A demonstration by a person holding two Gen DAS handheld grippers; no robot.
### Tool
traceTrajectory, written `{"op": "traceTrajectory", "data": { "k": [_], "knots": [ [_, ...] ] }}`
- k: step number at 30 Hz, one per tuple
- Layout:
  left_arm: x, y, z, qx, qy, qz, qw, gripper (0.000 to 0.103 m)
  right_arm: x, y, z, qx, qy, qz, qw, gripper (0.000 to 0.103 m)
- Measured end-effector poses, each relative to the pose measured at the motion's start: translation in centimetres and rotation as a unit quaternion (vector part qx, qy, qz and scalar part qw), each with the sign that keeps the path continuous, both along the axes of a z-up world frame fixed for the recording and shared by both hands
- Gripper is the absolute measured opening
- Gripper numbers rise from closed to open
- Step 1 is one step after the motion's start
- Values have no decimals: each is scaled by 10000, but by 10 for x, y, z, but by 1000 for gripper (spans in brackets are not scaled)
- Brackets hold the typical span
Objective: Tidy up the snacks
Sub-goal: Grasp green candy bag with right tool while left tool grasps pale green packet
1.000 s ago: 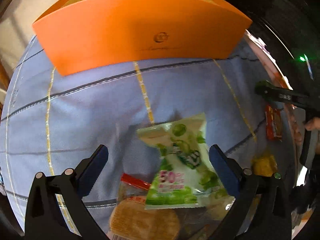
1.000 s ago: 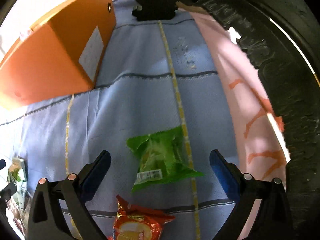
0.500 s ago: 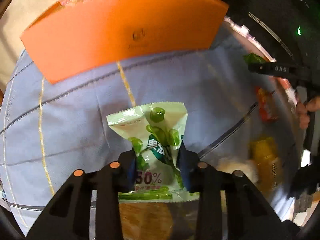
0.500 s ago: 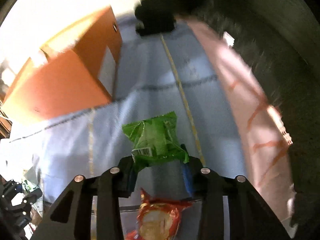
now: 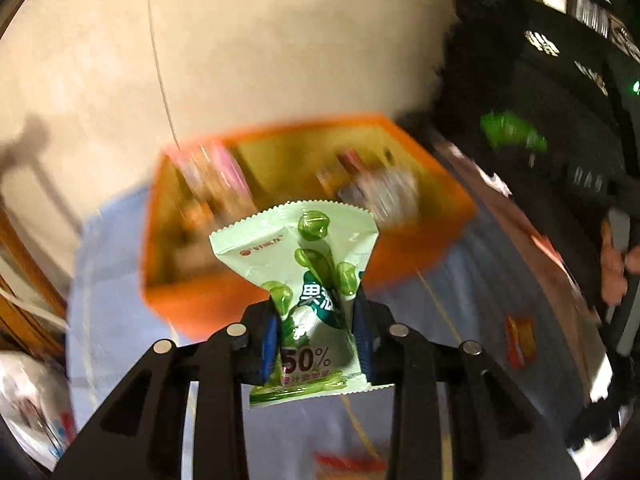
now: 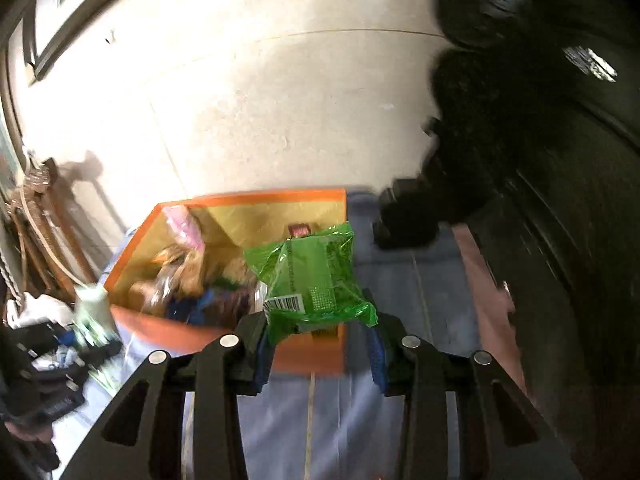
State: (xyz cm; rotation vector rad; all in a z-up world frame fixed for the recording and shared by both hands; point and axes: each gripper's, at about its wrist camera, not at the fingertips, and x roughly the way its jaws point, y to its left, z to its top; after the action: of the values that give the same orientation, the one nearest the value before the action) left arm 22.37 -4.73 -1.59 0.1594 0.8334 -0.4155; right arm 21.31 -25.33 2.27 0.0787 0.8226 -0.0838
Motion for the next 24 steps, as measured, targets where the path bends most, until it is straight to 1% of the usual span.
{"op": "traceTrajectory", "data": {
  "k": [2,4,5,6,7,8,9,10,11,12,13,15,17,19,20,21,22,23,24],
  "knots": [
    [24,-1,10,-4,-32,114,9999,30,25,7,1,136,29,73,9999,39],
    [47,-4,19,209,27,173,9996,30,50,16,4,66,-6,54,10000,39],
    [52,-8,23,309,-65,114,9994,31,56,17,4,115,-26,54,9999,39],
    [58,-12,26,459,-315,118,9984,33,64,18,5,257,-34,32,9997,42],
    [65,-12,28,544,-524,282,9967,47,70,20,5,276,-40,43,9996,53],
    [73,-10,29,603,-636,644,9941,93,75,25,6,160,-74,149,9997,85],
    [78,-9,27,630,-625,1008,9909,96,77,33,7,-146,-113,202,9996,99],
    [84,-4,24,547,-523,1338,9881,99,73,38,9,-454,-187,94,9987,99],
    [84,0,23,439,-427,1405,9882,99,68,38,10,-542,-240,84,9982,99],
    [81,9,18,175,-235,1423,9894,99,59,38,12,-494,-224,184,9984,99],
    [75,16,13,23,-89,1455,9893,99,50,37,11,-438,-149,228,9987,99],
    [54,26,2,-45,136,1424,9897,99,21,28,8,-339,-2,228,9992,99],
    [27,30,-10,-8,280,1199,9924,99,-12,21,0,-359,136,104,9992,99],
    [-13,39,-24,-16,378,900,9952,99,-51,12,-20,-571,486,-173,9970,99],
    [-37,43,-33,-136,344,790,9962,99,-63,9,-29,-671,592,-283,9956,99],
    [-59,43,-40,-247,343,695,9967,99,-82,3,-44,-814,767,-510,9924,99],
    [-75,41,-49,-301,456,545,9970,99,-98,-3,-61,-824,1003,-688,9891,99],
    [-87,33,-59,-247,593,430,9970,99,-106,-7,-69,-723,1143,-737,9881,99],
    [-102,24,-73,-40,780,261,9966,99,-119,-14,-88,-419,1407,-806,9859,99]
  ]
}}
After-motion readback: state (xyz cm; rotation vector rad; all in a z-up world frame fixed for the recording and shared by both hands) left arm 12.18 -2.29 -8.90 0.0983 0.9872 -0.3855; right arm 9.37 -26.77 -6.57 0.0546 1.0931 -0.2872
